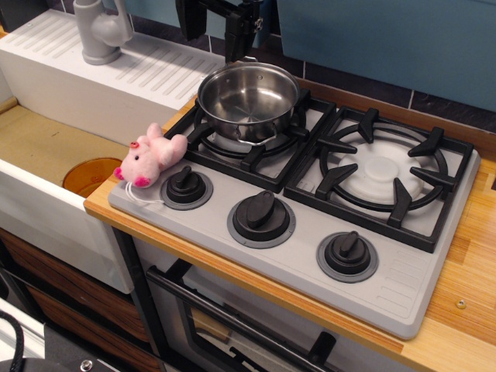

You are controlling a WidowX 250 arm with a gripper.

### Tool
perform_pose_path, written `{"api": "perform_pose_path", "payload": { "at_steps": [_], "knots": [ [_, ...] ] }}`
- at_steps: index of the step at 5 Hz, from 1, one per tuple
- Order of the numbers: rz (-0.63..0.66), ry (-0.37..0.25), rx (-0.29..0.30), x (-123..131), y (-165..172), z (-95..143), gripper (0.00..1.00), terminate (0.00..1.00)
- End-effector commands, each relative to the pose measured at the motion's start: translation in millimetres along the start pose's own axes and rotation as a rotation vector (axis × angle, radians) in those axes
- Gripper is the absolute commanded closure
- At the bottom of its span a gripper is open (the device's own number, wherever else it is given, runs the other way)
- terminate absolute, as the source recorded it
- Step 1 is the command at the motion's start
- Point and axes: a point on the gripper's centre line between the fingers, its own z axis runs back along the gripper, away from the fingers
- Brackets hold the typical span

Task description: Put pan on stove and put stuffedpig in pan

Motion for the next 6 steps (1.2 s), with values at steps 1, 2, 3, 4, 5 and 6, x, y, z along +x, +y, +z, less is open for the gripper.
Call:
{"api": "perform_pose_path", "payload": {
  "at_steps": [1,2,3,4,5,6],
  "knots": [
    [0.062,-0.135,-0.012,-42.2,26.9,46.0,0.00,0.00],
    [0.072,-0.167,0.007,-66.7,34.8,43.4,0.00,0.00],
    [0.072,-0.214,0.028,-91.1,40.3,29.4,0.00,0.00],
    [0.077,-0.259,0.025,-102.0,38.2,5.0,0.00,0.00],
    [0.093,-0.301,0.025,-106.7,32.4,-15.7,0.00,0.00],
    [0.100,-0.324,0.037,-110.0,28.7,-26.3,0.00,0.00]
  ]
}}
